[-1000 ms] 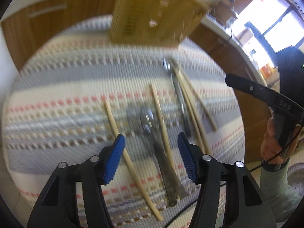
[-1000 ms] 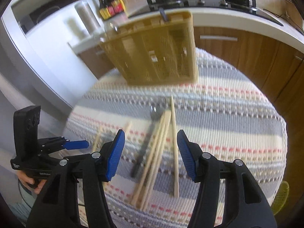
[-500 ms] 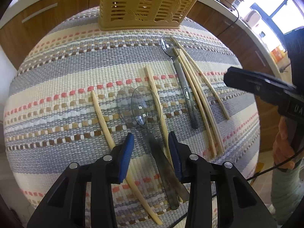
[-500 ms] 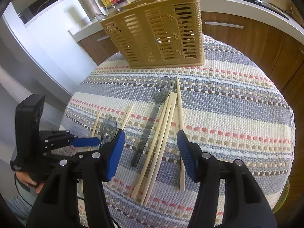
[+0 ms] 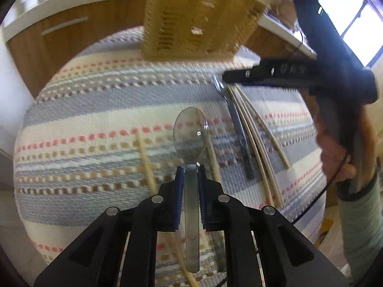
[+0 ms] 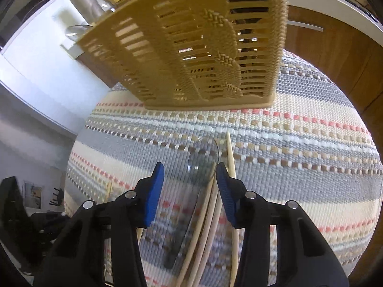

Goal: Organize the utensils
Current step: 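Grasp a clear plastic spoon with the left tool while the right tool moves over the table, then grasp a clear plastic spoon with the right tool beside the chopsticks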

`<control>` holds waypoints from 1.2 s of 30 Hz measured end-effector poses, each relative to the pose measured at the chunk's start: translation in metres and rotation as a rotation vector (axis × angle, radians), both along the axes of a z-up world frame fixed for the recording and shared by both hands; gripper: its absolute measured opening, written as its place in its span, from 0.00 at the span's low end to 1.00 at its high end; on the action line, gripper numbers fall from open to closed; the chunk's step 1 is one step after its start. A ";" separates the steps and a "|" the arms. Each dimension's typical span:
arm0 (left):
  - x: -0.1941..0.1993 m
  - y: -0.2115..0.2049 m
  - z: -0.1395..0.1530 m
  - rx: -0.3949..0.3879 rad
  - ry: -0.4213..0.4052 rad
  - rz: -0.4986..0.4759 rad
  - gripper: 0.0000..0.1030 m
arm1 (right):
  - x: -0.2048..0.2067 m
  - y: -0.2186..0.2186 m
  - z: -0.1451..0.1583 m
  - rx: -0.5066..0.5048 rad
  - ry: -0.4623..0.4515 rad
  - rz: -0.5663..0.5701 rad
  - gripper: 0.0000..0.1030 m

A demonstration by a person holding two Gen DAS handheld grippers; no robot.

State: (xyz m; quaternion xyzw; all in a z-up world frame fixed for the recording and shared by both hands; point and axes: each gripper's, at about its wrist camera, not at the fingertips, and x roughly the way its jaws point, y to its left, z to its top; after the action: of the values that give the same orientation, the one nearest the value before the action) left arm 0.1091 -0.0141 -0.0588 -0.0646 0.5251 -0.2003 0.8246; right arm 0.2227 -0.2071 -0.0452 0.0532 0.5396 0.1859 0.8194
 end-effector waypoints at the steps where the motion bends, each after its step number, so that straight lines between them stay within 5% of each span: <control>1: 0.001 0.010 0.004 -0.027 -0.007 0.017 0.10 | 0.002 0.001 -0.001 -0.005 0.001 -0.002 0.41; 8: 0.016 0.077 0.007 -0.059 0.002 0.159 0.10 | 0.014 0.013 -0.007 -0.071 -0.005 -0.020 0.41; 18: 0.027 0.102 -0.012 0.006 0.023 0.195 0.10 | 0.014 0.050 -0.008 -0.111 -0.026 0.055 0.41; 25: 0.031 0.107 -0.023 -0.154 0.060 0.175 0.11 | 0.015 0.037 -0.007 -0.093 -0.012 0.037 0.41; 36: 0.017 0.144 -0.028 -0.181 0.068 0.252 0.14 | 0.008 0.034 0.000 -0.073 -0.019 0.044 0.41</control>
State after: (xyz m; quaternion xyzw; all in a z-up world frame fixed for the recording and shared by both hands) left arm 0.1259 0.1302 -0.0872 -0.2108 0.5203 -0.1392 0.8158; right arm 0.2307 -0.1730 -0.0453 0.0096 0.5393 0.1845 0.8216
